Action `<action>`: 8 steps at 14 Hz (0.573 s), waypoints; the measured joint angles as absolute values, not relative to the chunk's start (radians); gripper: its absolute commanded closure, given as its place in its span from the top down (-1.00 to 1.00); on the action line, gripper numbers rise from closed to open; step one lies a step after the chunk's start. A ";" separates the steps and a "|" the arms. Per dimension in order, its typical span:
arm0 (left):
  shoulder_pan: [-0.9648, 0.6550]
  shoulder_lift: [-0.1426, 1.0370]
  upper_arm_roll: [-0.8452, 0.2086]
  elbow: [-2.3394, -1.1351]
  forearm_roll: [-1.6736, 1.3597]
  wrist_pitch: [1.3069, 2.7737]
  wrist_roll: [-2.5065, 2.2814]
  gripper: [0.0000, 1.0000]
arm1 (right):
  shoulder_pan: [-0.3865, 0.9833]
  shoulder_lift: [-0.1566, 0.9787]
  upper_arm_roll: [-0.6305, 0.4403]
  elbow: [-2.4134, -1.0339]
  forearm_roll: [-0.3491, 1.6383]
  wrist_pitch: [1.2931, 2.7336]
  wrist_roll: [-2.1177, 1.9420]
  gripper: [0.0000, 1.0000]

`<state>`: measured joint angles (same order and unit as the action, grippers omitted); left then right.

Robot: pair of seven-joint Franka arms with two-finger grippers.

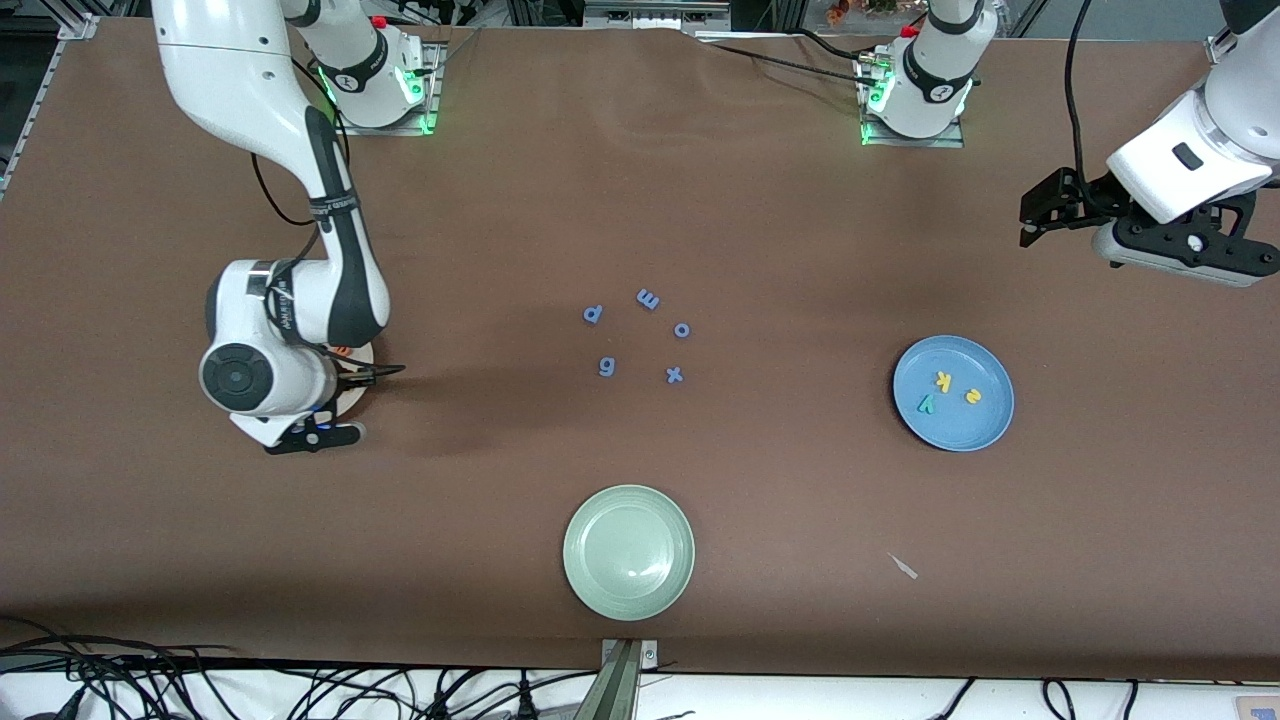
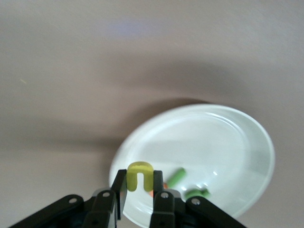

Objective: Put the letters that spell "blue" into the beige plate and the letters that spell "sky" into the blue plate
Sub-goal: 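Carry the u over the white plate and open the right gripper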

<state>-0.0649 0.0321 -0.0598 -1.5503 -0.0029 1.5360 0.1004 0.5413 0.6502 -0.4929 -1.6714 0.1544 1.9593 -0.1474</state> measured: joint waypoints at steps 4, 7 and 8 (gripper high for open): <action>-0.065 0.032 -0.057 -1.550 -0.003 1.536 0.100 1.00 | 0.492 0.650 -0.505 -1.677 0.156 1.920 -0.170 1.00; -0.065 0.032 -0.056 -1.550 -0.003 1.536 0.100 1.00 | 0.500 0.643 -0.501 -1.669 0.202 1.902 -0.170 1.00; -0.065 0.032 -0.056 -1.550 -0.003 1.536 0.100 1.00 | 0.506 0.639 -0.499 -1.652 0.215 1.873 -0.170 1.00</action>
